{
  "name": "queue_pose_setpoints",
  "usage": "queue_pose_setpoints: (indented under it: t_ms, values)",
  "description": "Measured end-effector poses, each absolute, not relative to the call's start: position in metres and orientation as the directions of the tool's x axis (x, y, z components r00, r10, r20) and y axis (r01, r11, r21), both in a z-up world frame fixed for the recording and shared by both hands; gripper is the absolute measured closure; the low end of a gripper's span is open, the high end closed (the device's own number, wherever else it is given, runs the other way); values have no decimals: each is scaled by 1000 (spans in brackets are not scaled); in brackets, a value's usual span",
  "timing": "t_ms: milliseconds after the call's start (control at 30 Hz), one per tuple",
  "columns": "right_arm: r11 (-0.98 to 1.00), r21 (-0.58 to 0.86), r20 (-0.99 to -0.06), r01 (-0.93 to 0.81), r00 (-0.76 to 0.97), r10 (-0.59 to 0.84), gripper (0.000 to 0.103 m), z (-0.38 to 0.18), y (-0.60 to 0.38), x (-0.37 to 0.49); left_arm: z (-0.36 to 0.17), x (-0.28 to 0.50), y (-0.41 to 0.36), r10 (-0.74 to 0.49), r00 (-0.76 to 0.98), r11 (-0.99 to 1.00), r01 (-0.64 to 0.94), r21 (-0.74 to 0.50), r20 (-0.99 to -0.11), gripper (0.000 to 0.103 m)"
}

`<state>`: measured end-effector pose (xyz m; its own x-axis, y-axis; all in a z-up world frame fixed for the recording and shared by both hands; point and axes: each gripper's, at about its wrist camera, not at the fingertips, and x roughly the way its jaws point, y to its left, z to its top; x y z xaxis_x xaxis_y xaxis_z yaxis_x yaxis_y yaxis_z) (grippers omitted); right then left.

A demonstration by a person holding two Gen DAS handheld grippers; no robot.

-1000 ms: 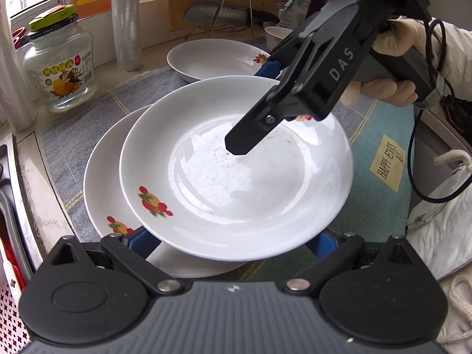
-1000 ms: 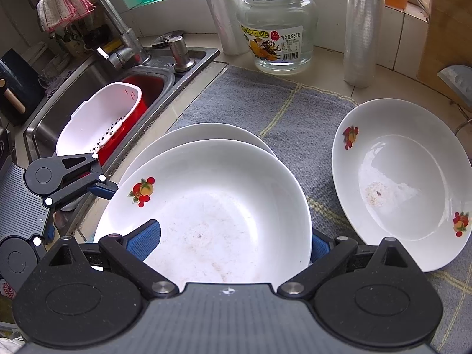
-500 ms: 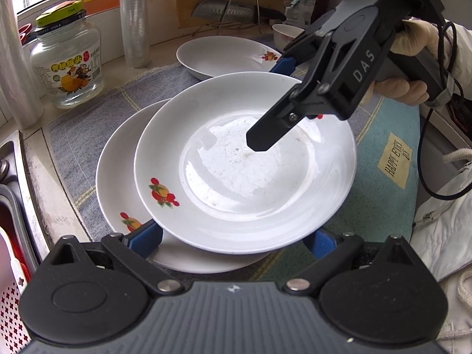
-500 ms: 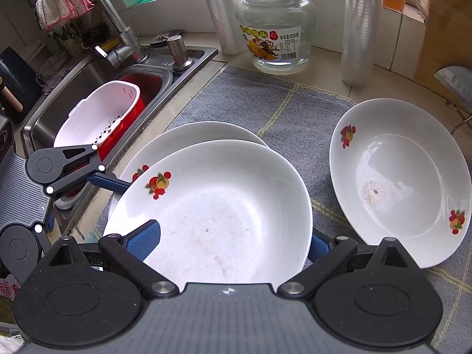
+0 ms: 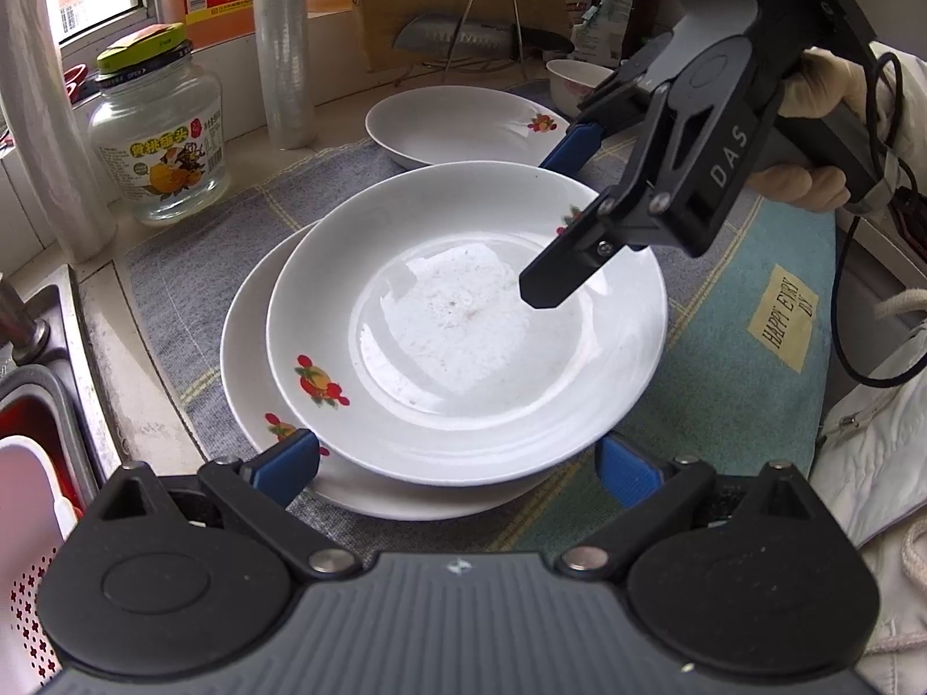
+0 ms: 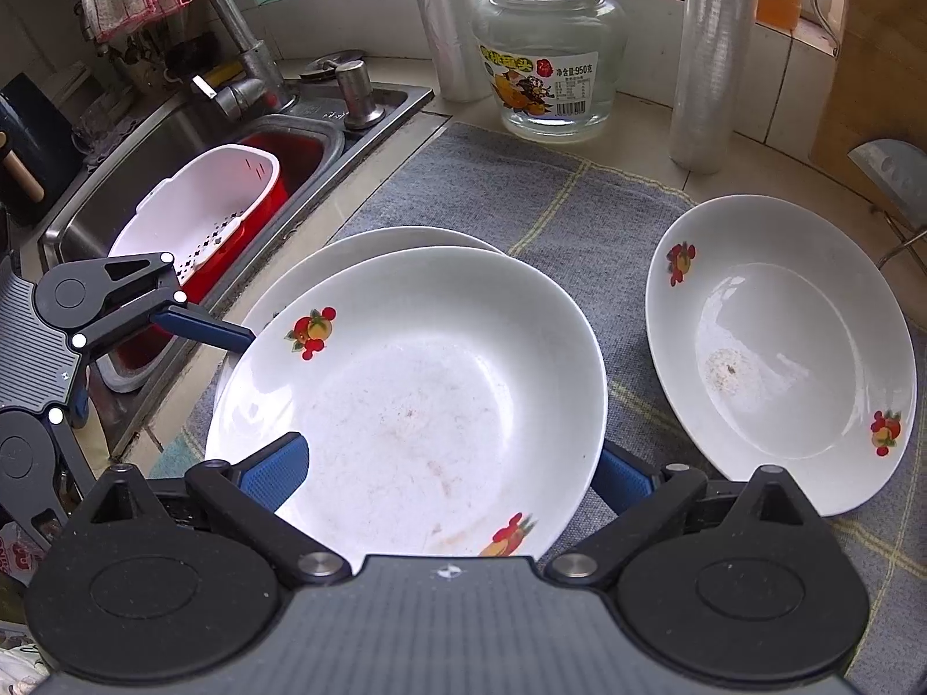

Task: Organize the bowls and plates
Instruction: 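Lower the large plate onto the plate stack and open the right tool, then move the left tool to the fruit-decal white plate by the cutting board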

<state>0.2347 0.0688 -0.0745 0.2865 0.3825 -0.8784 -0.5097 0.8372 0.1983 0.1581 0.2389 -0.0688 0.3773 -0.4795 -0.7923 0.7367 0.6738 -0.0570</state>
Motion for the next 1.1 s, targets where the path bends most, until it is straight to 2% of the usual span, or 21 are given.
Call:
queue_pose_setpoints:
  t_ms: [300, 633, 833, 1100]
  values:
    - [845, 161, -873, -510, 326, 363, 0, -70, 64, 220, -54, 144, 240, -455, 488, 732, 681, -1, -745, 2]
    - [887, -6, -838, -461, 487, 248, 0, -59, 49, 180, -42, 133, 238, -412, 600, 820, 572, 7, -685, 1]
    - [906, -76, -826, -416, 536, 177, 0, -59, 25, 160, -44, 132, 219, -413, 587, 826, 563, -16, -696, 1]
    - [890, -104, -802, -445, 566, 189, 0, -70, -17, 156, -36, 131, 175, -350, 629, 870, 493, 7, -694, 1]
